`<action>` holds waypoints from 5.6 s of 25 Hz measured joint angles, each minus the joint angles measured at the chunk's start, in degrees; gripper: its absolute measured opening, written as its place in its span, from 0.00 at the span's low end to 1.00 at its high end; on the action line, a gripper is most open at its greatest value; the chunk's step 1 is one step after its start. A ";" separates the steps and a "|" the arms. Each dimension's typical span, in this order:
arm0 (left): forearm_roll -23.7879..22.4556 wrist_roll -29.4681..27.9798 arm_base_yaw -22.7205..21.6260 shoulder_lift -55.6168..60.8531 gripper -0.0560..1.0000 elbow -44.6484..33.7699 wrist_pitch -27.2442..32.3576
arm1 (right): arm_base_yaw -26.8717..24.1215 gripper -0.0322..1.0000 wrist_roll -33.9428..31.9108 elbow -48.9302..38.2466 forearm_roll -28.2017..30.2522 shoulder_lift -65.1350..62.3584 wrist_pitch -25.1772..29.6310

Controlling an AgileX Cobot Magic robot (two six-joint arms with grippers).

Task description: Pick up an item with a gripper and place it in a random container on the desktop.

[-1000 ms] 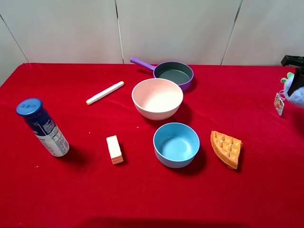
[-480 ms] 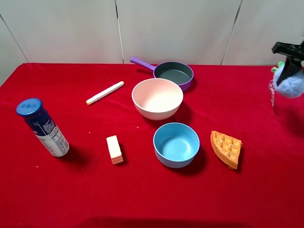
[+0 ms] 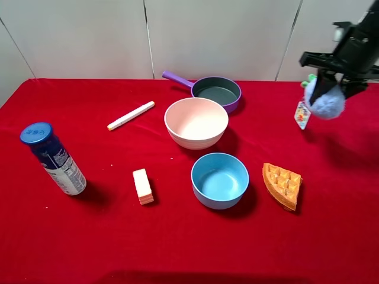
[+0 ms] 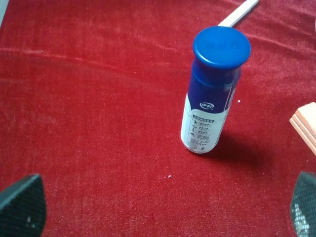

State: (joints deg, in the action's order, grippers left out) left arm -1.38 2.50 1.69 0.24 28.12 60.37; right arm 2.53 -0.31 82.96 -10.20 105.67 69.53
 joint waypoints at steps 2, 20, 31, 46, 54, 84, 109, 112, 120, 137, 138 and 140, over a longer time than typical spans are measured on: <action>0.00 0.00 0.00 0.00 0.99 0.00 0.00 | 1.96 0.27 -0.50 0.00 -0.12 0.00 0.00; 0.00 0.00 0.00 0.00 0.99 0.00 0.00 | 17.94 0.27 -7.21 10.25 -0.23 -0.05 0.12; 0.00 0.00 0.00 0.00 0.99 0.00 0.00 | 26.78 0.27 -9.76 10.25 -0.23 -0.05 0.19; 0.00 0.00 0.00 0.00 0.99 0.00 0.00 | 31.68 0.27 -10.41 10.26 -1.59 3.20 -0.26; 0.00 0.00 0.00 0.00 0.99 0.00 0.00 | 31.72 0.27 -8.85 10.26 -2.27 7.54 -4.36; 0.00 0.00 0.00 0.00 0.99 0.00 0.00 | 31.72 0.27 -7.64 10.26 1.16 16.86 -18.80; 0.00 0.00 0.00 0.00 0.99 0.00 0.00 | 31.72 0.70 -7.57 10.26 3.86 16.46 -15.35; 0.00 0.00 0.00 0.00 0.99 0.00 0.00 | 31.72 0.70 -7.33 10.26 4.06 15.07 -14.68; 0.00 0.00 0.00 0.00 0.99 0.00 0.00 | 31.72 0.70 -7.25 10.31 5.11 10.04 -10.57; 0.00 0.00 0.00 0.00 0.99 0.00 0.00 | 31.72 0.70 -5.64 10.43 3.97 5.86 0.01; 0.00 0.00 0.00 0.00 0.99 0.00 0.00 | 31.72 0.70 -5.47 10.43 3.75 5.23 0.01; 0.00 0.00 0.00 0.00 0.99 0.00 0.00 | 31.72 0.70 -4.77 10.07 3.46 3.94 0.01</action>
State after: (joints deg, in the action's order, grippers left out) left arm -1.38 2.50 1.69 0.24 28.12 60.37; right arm 34.25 -5.08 93.03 -6.74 109.61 69.54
